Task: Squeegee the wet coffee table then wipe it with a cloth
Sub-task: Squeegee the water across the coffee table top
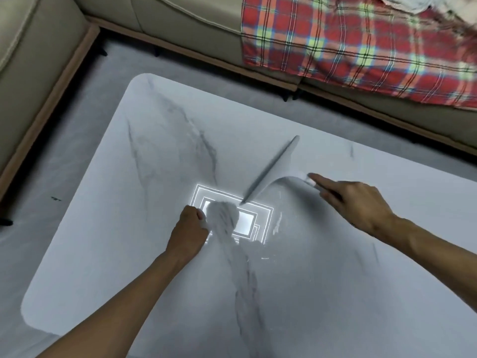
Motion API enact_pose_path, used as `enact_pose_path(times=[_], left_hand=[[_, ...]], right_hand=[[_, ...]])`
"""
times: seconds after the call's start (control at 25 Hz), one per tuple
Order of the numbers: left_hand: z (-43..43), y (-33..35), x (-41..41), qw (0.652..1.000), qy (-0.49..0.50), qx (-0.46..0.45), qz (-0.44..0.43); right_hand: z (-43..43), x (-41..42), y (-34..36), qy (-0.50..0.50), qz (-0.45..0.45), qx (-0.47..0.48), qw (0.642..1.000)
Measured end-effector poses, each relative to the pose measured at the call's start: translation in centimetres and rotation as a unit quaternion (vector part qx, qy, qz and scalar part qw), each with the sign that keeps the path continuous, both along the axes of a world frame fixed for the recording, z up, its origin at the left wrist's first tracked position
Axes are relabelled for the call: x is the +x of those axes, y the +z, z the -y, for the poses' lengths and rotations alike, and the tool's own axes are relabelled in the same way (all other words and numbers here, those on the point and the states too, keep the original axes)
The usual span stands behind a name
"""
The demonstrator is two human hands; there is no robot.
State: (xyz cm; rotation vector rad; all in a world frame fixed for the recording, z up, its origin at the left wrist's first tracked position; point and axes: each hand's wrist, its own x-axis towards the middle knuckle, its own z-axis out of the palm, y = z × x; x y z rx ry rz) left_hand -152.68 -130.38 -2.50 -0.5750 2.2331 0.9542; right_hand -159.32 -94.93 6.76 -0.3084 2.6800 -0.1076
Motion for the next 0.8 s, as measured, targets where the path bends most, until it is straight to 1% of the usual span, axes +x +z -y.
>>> enact_pose_path(times=[0.08, 0.2, 0.28, 0.4, 0.48, 0.6, 0.68, 0.8], left_hand=[[-1.3, -0.4, -0.7, 0.999, -0.039, -0.005, -0.019], [-3.5, -1.4, -2.0, 0.997, -0.073, -0.006, -0.040], [-4.9, -2.4, -2.4, 0.994, -0.101, -0.020, -0.045], [-6.3, -3.7, -2.2, 0.983, -0.174, -0.065, 0.008], [-6.9, -3.7, -2.8, 0.982, -0.169, -0.073, 0.038], [-8.0, -3.0, -3.8, 0.981, -0.169, -0.071, 0.059], [-8.7, -2.7, -4.0, 0.979, -0.171, -0.085, 0.071], [-9.5, -2.4, -4.1, 0.977, -0.169, -0.107, 0.077]], right_hand=[[2.6, -3.6, -1.8, -0.053, -0.022, -0.036, 0.998], [4.6, -7.7, -4.3, -0.109, -0.017, -0.057, 0.992], [4.0, -7.6, -5.1, -0.115, -0.013, -0.056, 0.992], [1.1, -3.6, -4.8, -0.103, 0.002, -0.049, 0.993], [-1.7, 0.2, -3.4, -0.101, 0.029, -0.024, 0.994], [-5.1, 4.8, 0.1, -0.095, 0.066, 0.032, 0.993], [-5.7, 4.0, 0.8, -0.109, 0.049, 0.008, 0.993], [-3.1, -2.2, -0.8, -0.142, -0.006, -0.064, 0.988]])
